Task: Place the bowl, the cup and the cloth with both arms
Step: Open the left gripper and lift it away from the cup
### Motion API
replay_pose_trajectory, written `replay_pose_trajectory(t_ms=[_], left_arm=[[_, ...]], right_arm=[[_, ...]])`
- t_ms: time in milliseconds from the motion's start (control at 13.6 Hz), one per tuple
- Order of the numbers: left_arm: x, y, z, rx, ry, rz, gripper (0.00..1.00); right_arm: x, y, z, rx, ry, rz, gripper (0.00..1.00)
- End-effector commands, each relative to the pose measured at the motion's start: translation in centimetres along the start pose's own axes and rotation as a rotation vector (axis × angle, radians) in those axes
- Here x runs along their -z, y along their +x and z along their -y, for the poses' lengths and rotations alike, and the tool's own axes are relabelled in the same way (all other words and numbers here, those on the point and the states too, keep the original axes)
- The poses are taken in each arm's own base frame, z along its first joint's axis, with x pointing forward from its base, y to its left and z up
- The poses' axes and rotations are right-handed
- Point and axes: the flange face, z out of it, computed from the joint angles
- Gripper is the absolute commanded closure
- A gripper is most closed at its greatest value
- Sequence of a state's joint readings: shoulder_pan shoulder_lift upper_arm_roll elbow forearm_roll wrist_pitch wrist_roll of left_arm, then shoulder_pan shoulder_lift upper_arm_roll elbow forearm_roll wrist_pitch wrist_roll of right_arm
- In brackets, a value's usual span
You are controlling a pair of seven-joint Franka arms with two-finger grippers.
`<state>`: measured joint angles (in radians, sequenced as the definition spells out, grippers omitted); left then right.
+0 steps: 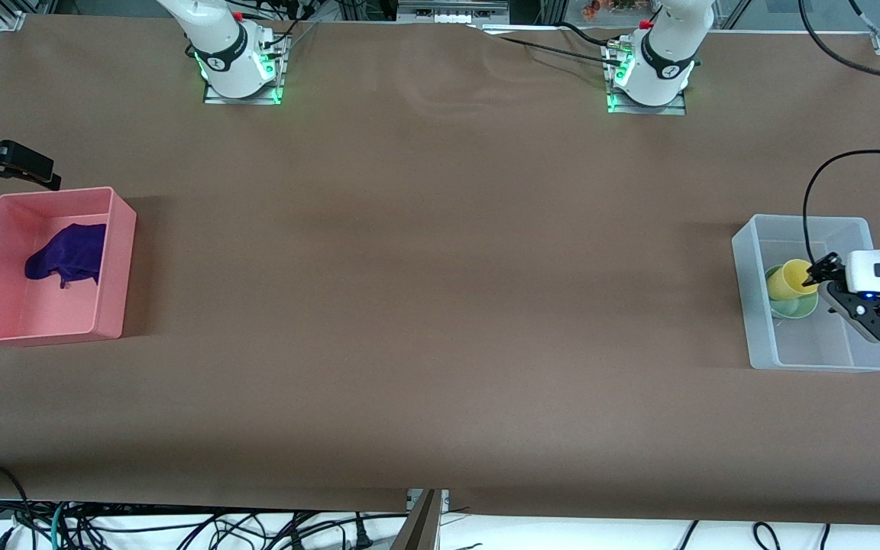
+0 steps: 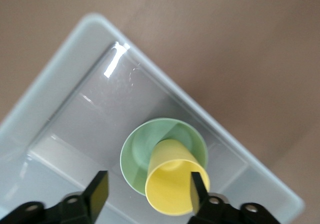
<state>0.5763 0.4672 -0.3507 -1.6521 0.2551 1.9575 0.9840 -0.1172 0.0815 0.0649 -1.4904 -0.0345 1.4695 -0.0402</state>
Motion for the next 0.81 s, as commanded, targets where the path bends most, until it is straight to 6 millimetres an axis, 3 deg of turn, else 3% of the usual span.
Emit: replay_pose_trajectory(t_ms=[0, 147, 440, 587, 733], left_arm=[[6.3, 2.0, -1.5, 0.083, -0.053, 0.011, 0.0], [10.0, 4.0, -3.7, 0.197, -0.091, 0.033, 0.0], [16.2, 9.1, -11.6, 0.569, -0.085, 0.092, 0.0], [19.9, 10.5, -15.0, 0.662, -0.03, 0.063, 0.0], [22.3, 11.2, -17.7, 0.668, 0.02, 0.039, 0.0]], right_arm=[[0.3, -0.3, -0.2, 0.01, 0.008, -0.004, 0.0], [0.4, -0.2, -0.2, 0.008, 0.008, -0.008, 0.0], [0.4, -0.2, -0.2, 0.007, 0.008, -0.011, 0.0], [0.4, -0.2, -0.2, 0.01, 0.008, -0.011, 0.0], [0.4, -0.2, -0.2, 0.01, 0.008, -0.012, 0.0]])
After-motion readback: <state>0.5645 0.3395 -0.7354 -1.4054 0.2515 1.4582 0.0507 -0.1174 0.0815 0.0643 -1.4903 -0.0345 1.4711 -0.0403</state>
